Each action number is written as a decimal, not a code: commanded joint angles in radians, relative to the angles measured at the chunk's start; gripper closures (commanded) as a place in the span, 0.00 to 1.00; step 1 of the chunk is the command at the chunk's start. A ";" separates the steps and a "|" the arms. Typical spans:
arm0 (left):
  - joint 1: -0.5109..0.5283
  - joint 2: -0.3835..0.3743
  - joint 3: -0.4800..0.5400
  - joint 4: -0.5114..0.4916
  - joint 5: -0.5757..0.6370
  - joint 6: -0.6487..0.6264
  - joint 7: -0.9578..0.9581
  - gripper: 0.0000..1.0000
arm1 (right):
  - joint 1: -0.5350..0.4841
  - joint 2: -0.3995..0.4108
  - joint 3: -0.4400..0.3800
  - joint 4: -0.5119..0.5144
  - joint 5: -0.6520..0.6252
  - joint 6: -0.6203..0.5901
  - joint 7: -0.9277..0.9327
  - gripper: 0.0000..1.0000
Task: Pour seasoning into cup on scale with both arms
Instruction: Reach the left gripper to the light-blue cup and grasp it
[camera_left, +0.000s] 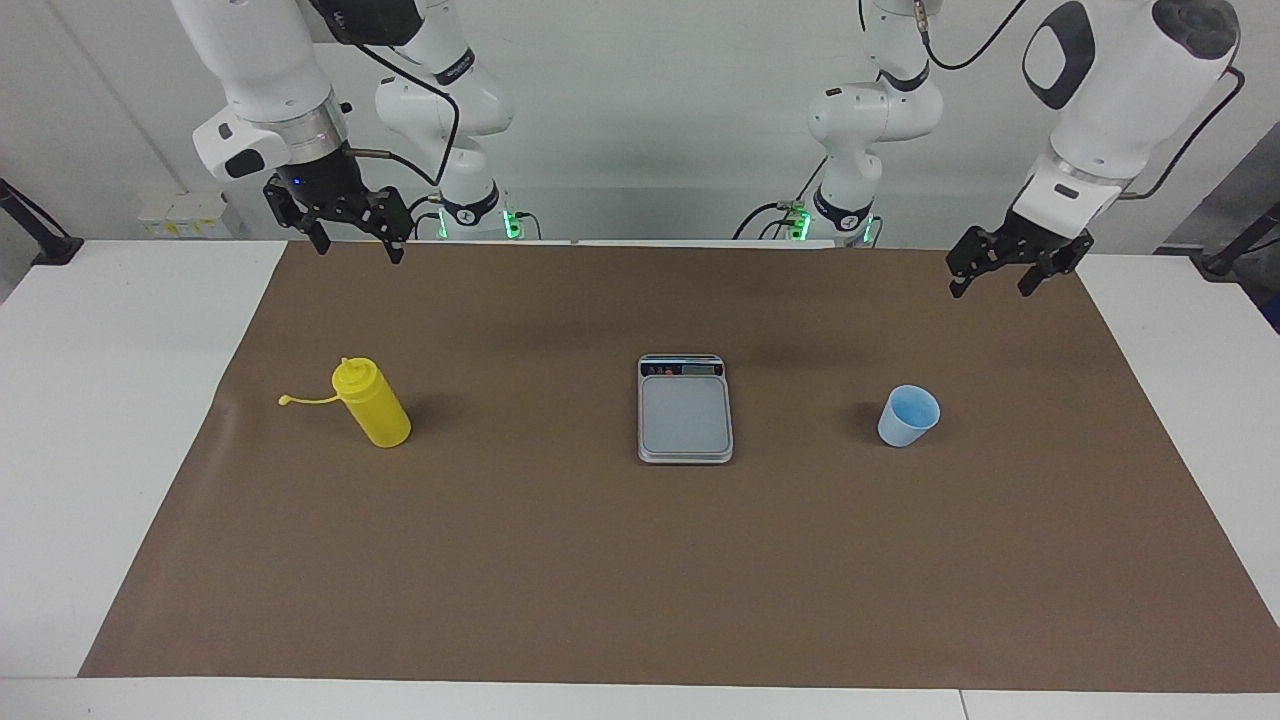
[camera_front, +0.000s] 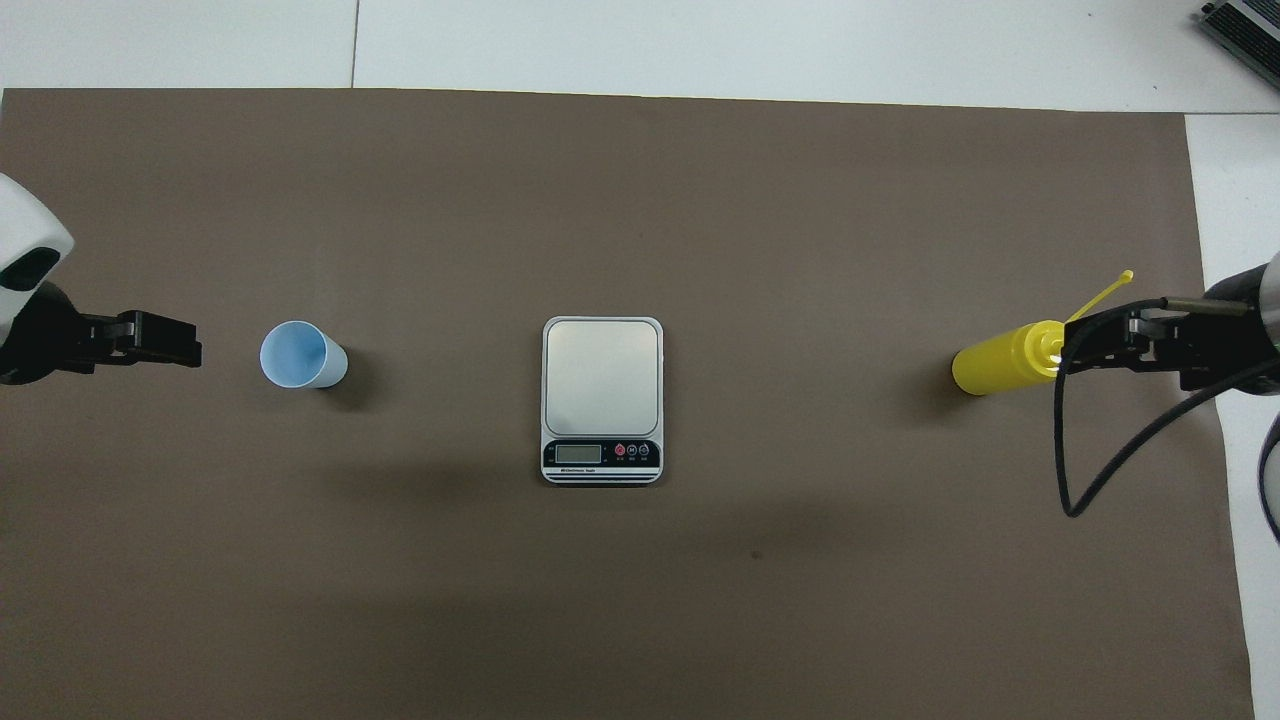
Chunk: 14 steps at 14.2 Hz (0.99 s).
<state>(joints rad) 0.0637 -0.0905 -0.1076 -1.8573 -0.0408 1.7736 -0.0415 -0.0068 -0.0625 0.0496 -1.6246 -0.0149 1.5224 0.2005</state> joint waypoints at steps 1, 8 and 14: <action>0.013 0.007 0.000 -0.092 0.007 0.107 0.008 0.00 | -0.019 -0.016 0.004 -0.024 0.021 0.019 -0.029 0.00; 0.013 0.094 0.000 -0.259 0.007 0.401 -0.024 0.00 | -0.029 -0.017 0.003 -0.027 0.021 0.021 -0.029 0.00; -0.002 0.172 0.000 -0.327 0.005 0.555 -0.116 0.00 | -0.029 -0.017 0.003 -0.027 0.021 0.021 -0.027 0.00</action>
<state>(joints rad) 0.0702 0.0563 -0.1096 -2.1635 -0.0408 2.2816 -0.1101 -0.0190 -0.0626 0.0471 -1.6275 -0.0149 1.5224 0.2005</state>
